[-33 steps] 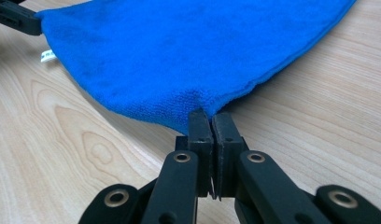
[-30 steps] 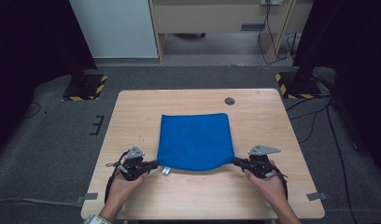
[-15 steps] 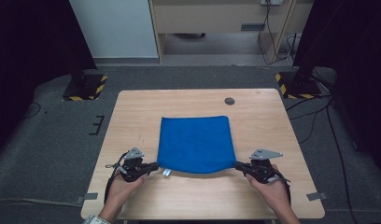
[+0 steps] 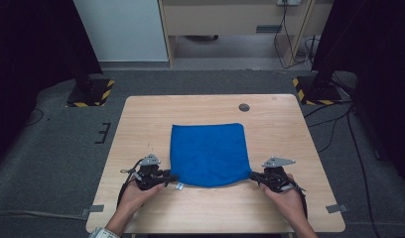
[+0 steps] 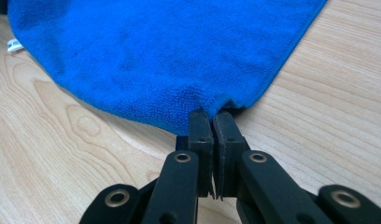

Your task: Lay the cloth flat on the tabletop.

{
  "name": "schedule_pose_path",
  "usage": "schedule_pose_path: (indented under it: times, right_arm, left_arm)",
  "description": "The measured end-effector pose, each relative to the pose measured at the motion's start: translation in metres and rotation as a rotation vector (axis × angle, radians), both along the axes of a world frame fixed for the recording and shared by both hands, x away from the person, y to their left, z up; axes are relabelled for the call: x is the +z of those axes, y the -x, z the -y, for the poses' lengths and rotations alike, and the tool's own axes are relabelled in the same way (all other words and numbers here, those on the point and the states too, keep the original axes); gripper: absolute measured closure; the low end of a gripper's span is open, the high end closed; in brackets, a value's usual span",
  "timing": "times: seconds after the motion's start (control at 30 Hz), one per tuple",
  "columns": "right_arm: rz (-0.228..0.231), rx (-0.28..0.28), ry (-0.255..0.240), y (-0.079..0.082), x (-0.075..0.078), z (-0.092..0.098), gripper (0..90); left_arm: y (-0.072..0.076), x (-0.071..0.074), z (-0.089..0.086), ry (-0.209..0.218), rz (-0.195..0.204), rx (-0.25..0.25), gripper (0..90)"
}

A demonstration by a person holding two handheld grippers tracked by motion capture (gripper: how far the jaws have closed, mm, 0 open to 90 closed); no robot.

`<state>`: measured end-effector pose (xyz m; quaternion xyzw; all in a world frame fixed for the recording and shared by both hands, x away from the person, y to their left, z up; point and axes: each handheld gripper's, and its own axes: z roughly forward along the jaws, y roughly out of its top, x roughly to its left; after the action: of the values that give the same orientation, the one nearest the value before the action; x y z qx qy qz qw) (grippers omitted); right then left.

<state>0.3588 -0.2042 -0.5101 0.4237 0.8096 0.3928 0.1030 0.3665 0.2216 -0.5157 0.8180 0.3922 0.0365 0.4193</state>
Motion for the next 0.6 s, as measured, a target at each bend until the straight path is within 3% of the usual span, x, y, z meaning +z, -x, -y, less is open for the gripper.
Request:
schedule_pose_path:
  times: [0.23, 0.33, 0.43, 0.6]
  right_arm:
    - [0.013, -0.010, -0.024, 0.002, 0.002, 0.004, 87.5]
    - [0.022, -0.009, -0.032, 0.002, 0.004, 0.004, 87.8]
    - [0.021, -0.005, -0.027, 0.003, 0.004, 0.003, 87.9]
    - [0.003, -0.011, -0.005, -0.001, 0.000, 0.000, 87.9]
  left_arm:
    - [0.010, 0.000, -0.005, -0.005, 0.031, -0.039, 58.4]
    - [0.007, 0.001, 0.001, -0.024, 0.041, -0.061, 71.7]
    - [-0.002, 0.004, 0.005, -0.026, 0.054, -0.040, 86.1]
    - [-0.026, 0.000, 0.007, -0.032, 0.046, 0.041, 87.9]
